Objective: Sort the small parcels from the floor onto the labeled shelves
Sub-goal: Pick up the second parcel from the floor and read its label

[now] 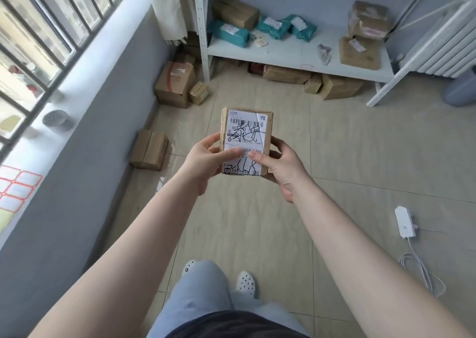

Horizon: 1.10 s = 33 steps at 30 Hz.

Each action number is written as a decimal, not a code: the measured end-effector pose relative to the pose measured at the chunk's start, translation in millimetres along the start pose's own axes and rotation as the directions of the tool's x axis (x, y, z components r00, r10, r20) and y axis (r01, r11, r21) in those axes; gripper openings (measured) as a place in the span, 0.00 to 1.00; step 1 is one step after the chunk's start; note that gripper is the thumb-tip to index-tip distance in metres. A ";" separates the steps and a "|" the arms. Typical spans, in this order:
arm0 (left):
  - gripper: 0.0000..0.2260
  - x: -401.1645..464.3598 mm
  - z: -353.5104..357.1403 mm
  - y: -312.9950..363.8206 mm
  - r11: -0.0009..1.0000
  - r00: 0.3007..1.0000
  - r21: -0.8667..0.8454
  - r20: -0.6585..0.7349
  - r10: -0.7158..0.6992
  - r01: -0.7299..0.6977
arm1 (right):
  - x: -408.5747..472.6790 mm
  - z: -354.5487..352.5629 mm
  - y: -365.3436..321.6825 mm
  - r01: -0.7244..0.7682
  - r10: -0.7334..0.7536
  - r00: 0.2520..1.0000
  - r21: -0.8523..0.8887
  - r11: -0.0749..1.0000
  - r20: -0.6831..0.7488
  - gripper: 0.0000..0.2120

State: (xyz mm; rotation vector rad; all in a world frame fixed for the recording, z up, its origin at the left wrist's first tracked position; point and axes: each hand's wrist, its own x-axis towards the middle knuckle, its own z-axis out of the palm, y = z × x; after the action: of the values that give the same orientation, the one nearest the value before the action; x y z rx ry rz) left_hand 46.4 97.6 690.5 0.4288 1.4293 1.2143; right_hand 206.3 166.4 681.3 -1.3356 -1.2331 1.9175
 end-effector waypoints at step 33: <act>0.27 307.3 28.0 196.0 0.997 0.996 0.015 0.057 0.076 -0.077 | 314.5 -8.9 -178.2 0.088 -0.088 0.996 -0.007 0.996 -0.021 0.25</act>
State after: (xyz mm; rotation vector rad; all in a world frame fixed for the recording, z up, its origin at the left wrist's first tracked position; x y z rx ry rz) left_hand -86.9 437.7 704.5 0.5298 1.3873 1.2421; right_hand 72.2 502.1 690.4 -1.2797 -1.2675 1.8360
